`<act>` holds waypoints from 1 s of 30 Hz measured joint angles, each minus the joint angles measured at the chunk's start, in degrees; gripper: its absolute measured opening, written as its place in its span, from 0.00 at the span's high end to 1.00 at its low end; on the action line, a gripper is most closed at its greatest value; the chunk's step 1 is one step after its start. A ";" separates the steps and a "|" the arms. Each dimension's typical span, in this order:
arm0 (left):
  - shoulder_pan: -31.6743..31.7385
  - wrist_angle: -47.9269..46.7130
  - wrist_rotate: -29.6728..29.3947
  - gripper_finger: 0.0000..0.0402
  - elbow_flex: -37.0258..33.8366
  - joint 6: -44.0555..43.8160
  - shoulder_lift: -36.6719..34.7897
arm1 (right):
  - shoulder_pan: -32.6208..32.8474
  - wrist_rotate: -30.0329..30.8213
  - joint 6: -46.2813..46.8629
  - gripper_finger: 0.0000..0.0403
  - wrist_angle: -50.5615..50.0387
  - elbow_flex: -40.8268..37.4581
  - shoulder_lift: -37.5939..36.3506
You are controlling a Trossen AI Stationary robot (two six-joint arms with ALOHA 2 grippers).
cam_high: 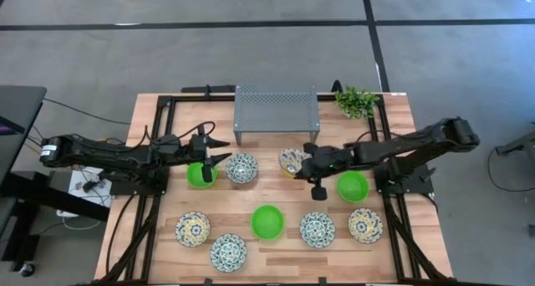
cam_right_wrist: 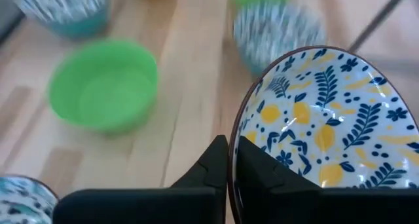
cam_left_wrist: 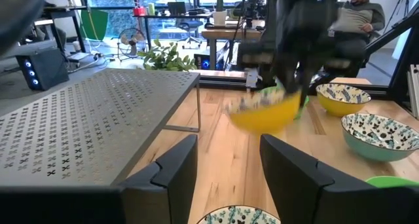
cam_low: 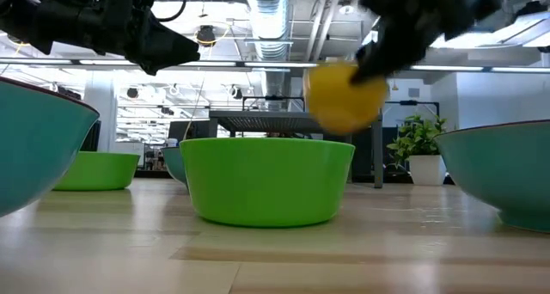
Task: Pick & Place Mini bowls
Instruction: Put the top yellow patterned bowl on the shelf
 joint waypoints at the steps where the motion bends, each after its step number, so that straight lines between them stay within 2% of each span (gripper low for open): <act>1: 0.00 0.00 0.00 0.58 0.00 0.00 0.00 | 0.07 0.90 -1.77 0.96 -0.86 0.81 -1.69; 6: 0.00 0.03 0.00 0.58 0.00 0.01 0.00 | -1.89 10.34 -12.09 0.98 -3.95 3.74 -7.43; 10: 0.00 0.22 -0.01 0.58 0.00 0.02 0.00 | -7.23 16.42 -17.51 0.97 -5.09 5.18 -8.34; 12: 0.00 0.22 -0.02 0.58 0.00 0.02 0.00 | -11.05 17.39 -17.96 0.97 -7.11 6.10 -7.85; 16: 0.00 0.24 -0.02 0.58 0.00 0.02 0.00 | -17.89 17.03 -17.30 0.98 -11.55 8.12 -5.52; 21: 0.00 0.26 -0.02 0.58 -0.02 0.02 0.00 | -24.29 11.26 -17.74 0.98 -13.47 11.10 -1.86; 24: 0.00 0.24 -0.02 0.58 -0.02 0.02 0.00 | -26.84 8.84 -17.75 0.97 -17.38 13.14 0.87; 30: 0.00 0.22 -0.02 0.58 -0.02 0.02 0.00 | -29.27 8.56 -19.22 0.97 -23.32 18.02 4.81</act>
